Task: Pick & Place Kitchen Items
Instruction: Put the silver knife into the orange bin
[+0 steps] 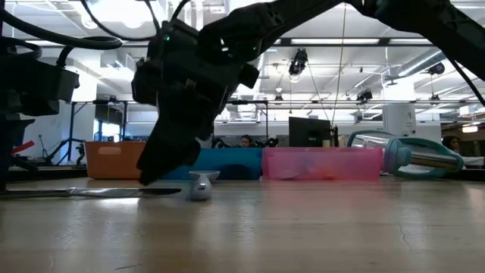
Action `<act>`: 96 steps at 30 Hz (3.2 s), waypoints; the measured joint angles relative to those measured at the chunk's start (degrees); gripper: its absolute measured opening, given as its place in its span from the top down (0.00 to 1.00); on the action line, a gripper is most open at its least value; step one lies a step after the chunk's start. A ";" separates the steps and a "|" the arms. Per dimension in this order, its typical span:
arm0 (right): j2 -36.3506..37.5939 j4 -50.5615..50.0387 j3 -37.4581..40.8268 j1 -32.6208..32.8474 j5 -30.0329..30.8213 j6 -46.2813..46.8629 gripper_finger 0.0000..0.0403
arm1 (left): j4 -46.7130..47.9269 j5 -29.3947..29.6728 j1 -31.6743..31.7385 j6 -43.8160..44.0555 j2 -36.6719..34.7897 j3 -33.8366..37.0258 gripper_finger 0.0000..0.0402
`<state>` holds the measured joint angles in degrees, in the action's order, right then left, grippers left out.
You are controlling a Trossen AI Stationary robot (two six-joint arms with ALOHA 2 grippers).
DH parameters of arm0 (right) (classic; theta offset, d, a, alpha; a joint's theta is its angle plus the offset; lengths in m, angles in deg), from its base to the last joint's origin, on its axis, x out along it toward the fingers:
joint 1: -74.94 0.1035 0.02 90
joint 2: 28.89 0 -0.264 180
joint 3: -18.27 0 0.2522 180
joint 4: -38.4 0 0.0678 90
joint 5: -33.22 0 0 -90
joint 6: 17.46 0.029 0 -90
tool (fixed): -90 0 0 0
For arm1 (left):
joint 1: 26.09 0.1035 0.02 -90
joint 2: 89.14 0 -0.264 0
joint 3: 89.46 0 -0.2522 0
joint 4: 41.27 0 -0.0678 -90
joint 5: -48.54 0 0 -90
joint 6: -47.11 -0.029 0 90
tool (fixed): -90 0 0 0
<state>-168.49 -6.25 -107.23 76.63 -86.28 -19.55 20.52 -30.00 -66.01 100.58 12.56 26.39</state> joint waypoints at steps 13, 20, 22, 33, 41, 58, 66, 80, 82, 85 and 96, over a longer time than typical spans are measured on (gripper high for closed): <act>-1.68 0.22 0.26 0.17 -0.10 3.50 0.50 | 0.68 0.61 0.26 0.03 0.05 0.00 0.85; -1.76 0.06 0.33 1.40 -0.50 4.74 0.50 | 0.68 1.00 0.69 -0.19 0.05 0.00 0.85; -1.76 0.06 0.33 1.65 -0.42 4.73 0.50 | 0.68 1.07 0.85 -0.21 0.05 0.00 0.85; -1.79 0.24 0.44 2.25 1.88 8.16 0.53 | 1.08 5.60 1.62 1.82 0.07 0.00 0.87; -1.79 0.09 0.48 2.53 5.90 8.19 0.71 | 0.98 6.13 2.10 2.07 0.07 0.00 0.88; -1.76 -2.06 0.48 2.37 5.99 7.88 0.98 | 0.50 6.28 2.42 1.07 -1.13 -0.28 0.85; -1.68 -2.23 0.48 2.59 7.75 6.33 0.98 | 0.62 3.25 2.98 -4.84 -5.28 -1.86 0.66; -1.50 -2.12 0.50 3.07 11.77 -2.76 0.98 | -0.39 -7.58 8.28 -12.07 -5.66 -1.75 0.56; -1.50 -2.14 0.50 3.07 12.39 -3.33 0.98 | -0.46 -8.60 8.33 -13.08 -5.72 -1.77 0.57; -1.48 -2.27 0.49 3.07 12.74 -3.69 0.98 | -0.49 -9.49 8.33 -14.02 -5.72 -1.77 0.61; -1.41 -2.73 0.48 3.18 13.23 -2.36 0.98 | -1.40 -11.01 8.39 -13.08 -5.77 -1.77 0.94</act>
<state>-169.90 -8.98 -106.75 79.81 -73.05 -21.91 19.13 -41.00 -57.62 87.50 6.80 24.62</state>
